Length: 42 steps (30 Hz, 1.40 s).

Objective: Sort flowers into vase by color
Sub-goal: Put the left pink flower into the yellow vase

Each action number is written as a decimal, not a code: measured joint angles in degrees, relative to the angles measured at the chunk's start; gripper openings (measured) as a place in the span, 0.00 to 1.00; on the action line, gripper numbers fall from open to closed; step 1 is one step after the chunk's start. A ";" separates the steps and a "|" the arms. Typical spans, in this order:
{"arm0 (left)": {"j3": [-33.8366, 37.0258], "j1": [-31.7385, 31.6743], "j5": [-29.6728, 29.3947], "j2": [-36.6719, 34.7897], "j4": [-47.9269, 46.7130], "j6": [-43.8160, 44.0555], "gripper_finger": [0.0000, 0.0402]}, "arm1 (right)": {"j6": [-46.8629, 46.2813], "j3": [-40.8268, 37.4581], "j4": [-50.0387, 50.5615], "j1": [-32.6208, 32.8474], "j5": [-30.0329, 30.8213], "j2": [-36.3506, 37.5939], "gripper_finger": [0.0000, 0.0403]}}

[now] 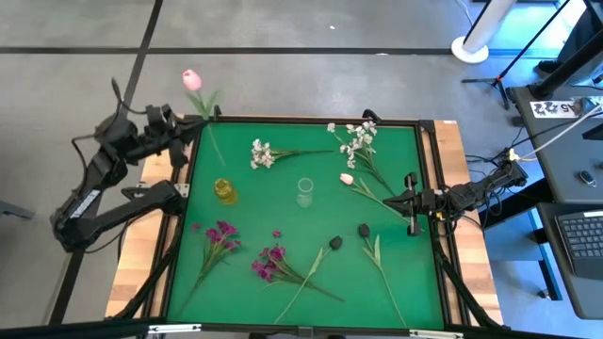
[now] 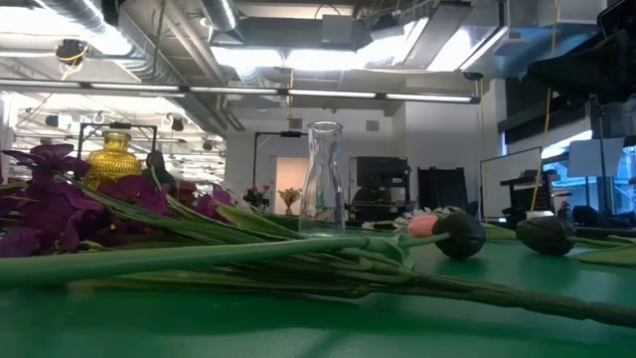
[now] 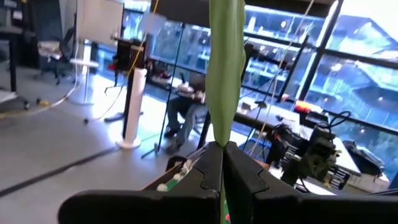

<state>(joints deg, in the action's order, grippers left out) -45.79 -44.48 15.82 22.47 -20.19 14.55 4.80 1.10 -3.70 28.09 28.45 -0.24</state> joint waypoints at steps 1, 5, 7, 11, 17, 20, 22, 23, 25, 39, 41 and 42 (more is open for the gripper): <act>1.54 0.13 0.01 -1.77 0.79 0.11 0.00 | -0.01 0.00 0.01 0.00 -0.01 0.01 0.04; 6.03 0.47 1.50 -7.10 1.05 0.39 0.00 | 0.00 0.01 0.02 -0.01 0.00 -0.01 0.04; 7.31 0.47 2.64 -9.06 0.31 0.40 0.00 | 0.00 0.01 0.00 0.01 0.00 0.00 0.04; 7.60 0.45 2.67 -11.56 -3.11 -1.44 0.00 | 0.00 -0.01 -0.01 0.00 0.00 0.01 0.04; 7.71 0.45 0.24 -13.15 -10.45 -4.42 0.00 | 0.00 0.00 0.01 0.00 -0.01 0.01 0.04; 8.08 0.43 0.09 -13.28 -9.98 -4.63 0.00 | 0.00 0.00 0.02 0.00 -0.01 -0.01 0.04; 8.96 0.43 0.08 -13.28 -9.47 -5.45 0.00 | 0.00 0.01 0.00 -0.01 -0.01 0.00 0.04; 9.70 0.43 0.10 -13.28 -9.07 -5.93 0.00 | 0.00 -0.01 0.01 -0.01 0.00 0.01 0.04; 11.58 0.43 0.04 -13.28 -7.60 -5.93 0.00 | 0.00 -0.01 0.00 -0.01 0.00 0.01 0.04; 17.35 0.44 1.72 -13.26 -0.77 -2.79 0.00 | 0.00 0.01 0.01 0.00 -0.01 0.01 0.04; 17.35 0.44 2.50 -13.26 -1.03 -2.10 0.00 | 0.00 0.01 0.00 -0.01 -0.02 -0.01 0.04; 17.35 0.43 2.95 -13.26 -1.14 -1.55 0.00 | 0.00 0.00 0.01 -0.01 0.00 0.00 0.04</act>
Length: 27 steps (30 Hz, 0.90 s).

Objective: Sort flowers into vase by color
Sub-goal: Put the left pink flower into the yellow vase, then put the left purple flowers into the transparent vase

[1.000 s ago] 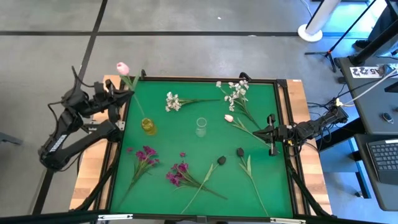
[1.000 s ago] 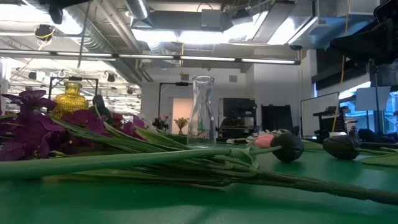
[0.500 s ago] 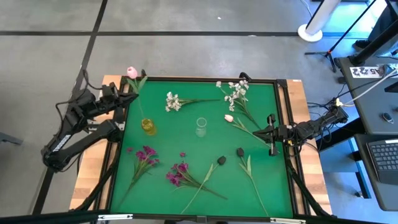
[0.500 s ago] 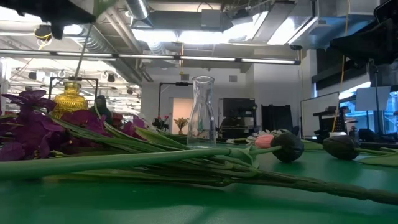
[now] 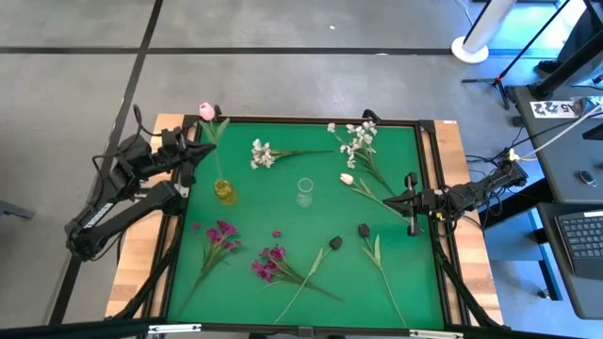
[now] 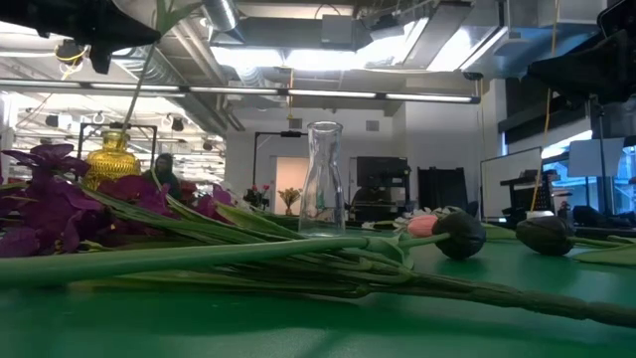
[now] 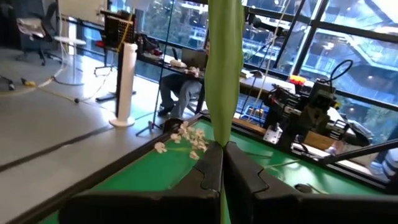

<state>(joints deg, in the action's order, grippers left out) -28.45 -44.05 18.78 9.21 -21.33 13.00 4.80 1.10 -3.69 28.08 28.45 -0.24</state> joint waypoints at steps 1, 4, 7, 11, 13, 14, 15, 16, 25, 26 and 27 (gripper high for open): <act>0.00 0.02 0.31 0.00 -0.05 0.44 0.00 | 0.00 0.01 0.00 0.00 -0.02 -0.01 0.04; 0.00 0.00 0.66 0.00 -0.25 1.94 0.02 | 0.00 0.01 0.01 0.00 0.00 -0.01 0.04; 0.00 0.02 3.67 0.00 -1.34 2.08 0.07 | 0.00 0.01 -0.01 0.01 0.00 0.01 0.04; 0.00 0.02 6.48 0.02 -3.31 3.26 0.17 | 0.00 0.01 -0.01 0.01 -0.01 0.01 0.04; -0.41 0.02 6.44 0.04 -5.09 3.35 0.22 | 0.00 0.01 -0.01 0.00 0.00 0.01 0.04; -0.78 0.02 6.48 0.04 -5.93 3.15 0.24 | 0.00 -0.01 0.01 0.02 -0.02 -0.01 0.04; -1.21 0.02 6.50 0.04 -6.67 2.94 0.26 | 0.00 0.01 -0.01 0.00 -0.01 0.01 0.04; -1.57 0.02 6.57 0.04 -7.27 2.50 0.29 | 0.00 -0.01 0.01 0.02 -0.02 0.01 0.04; -13.11 -0.01 4.83 0.07 -17.68 -3.80 0.46 | 0.00 0.01 -0.01 0.01 -0.01 0.00 0.04; -15.74 -0.01 3.23 0.07 -19.95 -5.04 0.47 | 0.00 -0.01 -0.01 0.00 0.00 0.01 0.04; -18.20 -0.01 1.50 0.03 -22.18 -6.05 0.48 | 0.00 0.00 -0.01 0.01 0.00 -0.01 0.04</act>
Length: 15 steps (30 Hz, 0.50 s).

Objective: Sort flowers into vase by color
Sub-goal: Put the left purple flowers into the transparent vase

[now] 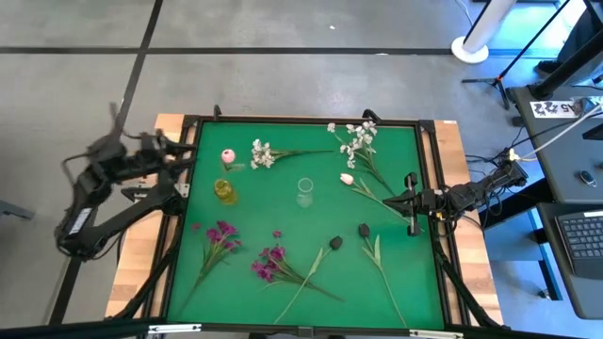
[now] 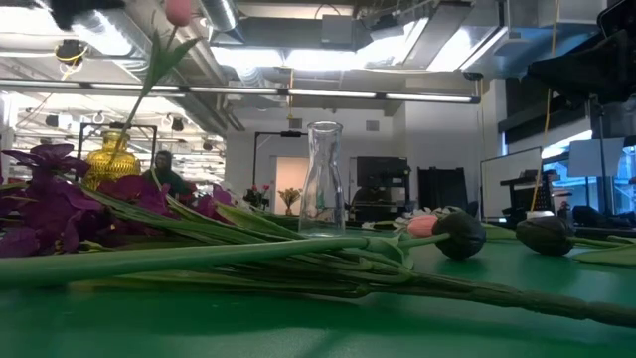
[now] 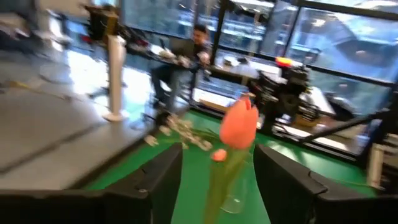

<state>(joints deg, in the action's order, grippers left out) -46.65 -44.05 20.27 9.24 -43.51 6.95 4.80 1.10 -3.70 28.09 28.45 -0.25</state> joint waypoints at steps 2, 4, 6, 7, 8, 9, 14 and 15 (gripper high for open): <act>-4.55 -0.02 -2.47 -0.01 -4.78 -1.12 0.49 | 0.00 0.00 0.01 -0.01 0.00 0.01 0.04; -7.98 -0.02 -3.11 -0.01 -9.20 -1.13 0.49 | 0.00 0.00 0.01 0.00 0.00 0.02 0.04; -10.30 -0.02 -3.19 -0.03 -13.68 -0.33 0.50 | 0.00 0.00 0.01 -0.02 -0.01 0.01 0.04; -10.92 -0.09 -3.15 -0.03 -16.07 -0.07 0.50 | 0.00 -0.02 0.02 -0.02 0.00 0.02 0.04; -11.22 -0.29 -2.97 -0.03 -18.54 0.01 0.50 | 0.00 0.00 0.00 0.00 0.00 0.02 0.04; -11.24 -0.58 -2.70 -0.03 -20.83 0.21 0.50 | 0.00 -0.01 0.01 -0.01 -0.01 0.01 0.04; -9.30 -3.31 1.70 -0.01 -29.85 -0.05 0.50 | 0.00 0.00 0.00 -0.01 -0.02 0.00 0.04; -8.95 -4.01 3.05 -0.01 -31.26 -0.40 0.50 | 0.00 0.00 0.01 0.00 0.00 0.02 0.04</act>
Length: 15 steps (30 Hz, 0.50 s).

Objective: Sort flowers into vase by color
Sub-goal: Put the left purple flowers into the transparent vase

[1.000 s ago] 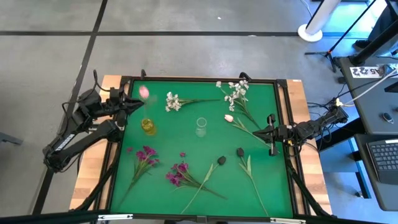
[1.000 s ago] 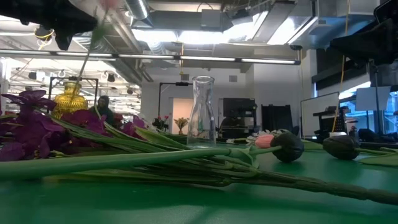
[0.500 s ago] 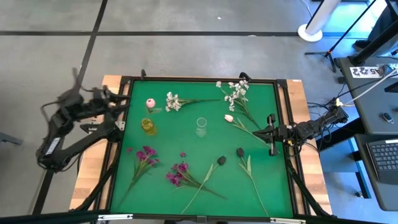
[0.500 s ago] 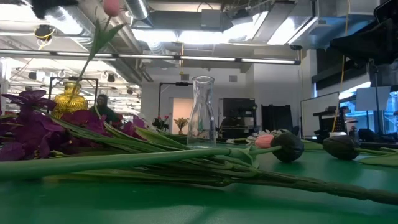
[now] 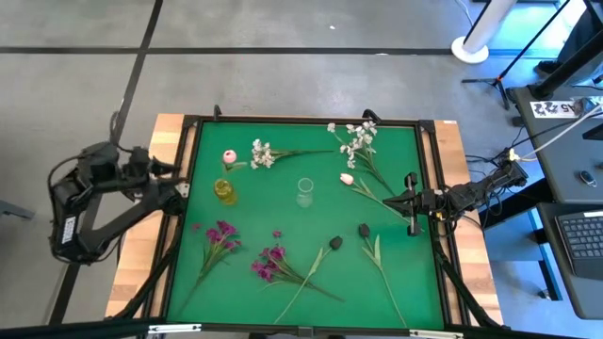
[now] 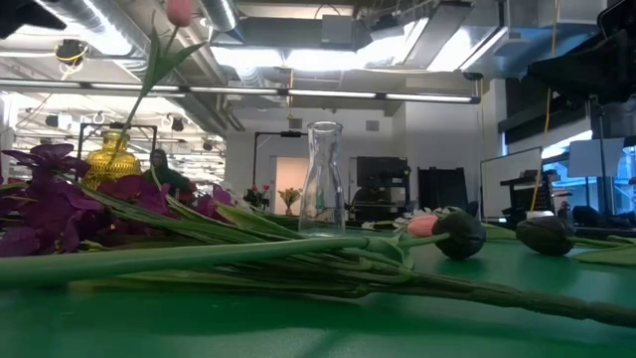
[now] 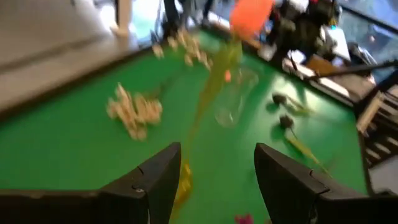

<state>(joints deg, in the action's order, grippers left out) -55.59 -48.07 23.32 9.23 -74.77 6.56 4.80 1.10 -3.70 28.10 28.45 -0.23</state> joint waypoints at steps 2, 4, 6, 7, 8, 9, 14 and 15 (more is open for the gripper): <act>0.55 -1.83 1.97 0.00 -2.84 -1.40 0.50 | 0.00 -0.02 0.00 -0.02 0.00 0.00 0.04; 0.75 -4.10 3.05 0.00 -5.39 -3.55 0.50 | 0.00 0.00 -0.01 -0.02 0.00 0.00 0.04; 0.76 -6.50 4.33 0.00 -7.09 -6.28 0.50 | 0.00 -0.01 0.00 -0.02 -0.02 -0.01 0.04; 0.76 -7.69 5.00 0.00 -7.67 -7.64 0.50 | 0.00 -0.01 0.02 -0.02 -0.01 0.00 0.04; 0.76 -8.96 5.63 0.00 -7.98 -9.12 0.50 | 0.00 0.00 0.01 -0.02 0.00 0.00 0.04; 0.76 -10.19 6.51 0.00 -8.22 -10.72 0.50 | 0.00 0.00 0.01 -0.02 -0.02 0.00 0.04; 0.76 -16.30 11.69 0.00 -7.65 -18.45 0.50 | 0.00 0.00 -0.01 -0.02 0.00 0.00 0.04; 0.74 -16.24 13.39 -0.02 -6.64 -18.28 0.50 | 0.00 0.00 -0.01 -0.02 -0.02 0.00 0.04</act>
<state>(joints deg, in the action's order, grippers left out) -54.85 -64.31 36.71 9.21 -81.41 -11.72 4.80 1.10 -3.70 28.08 28.43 -0.23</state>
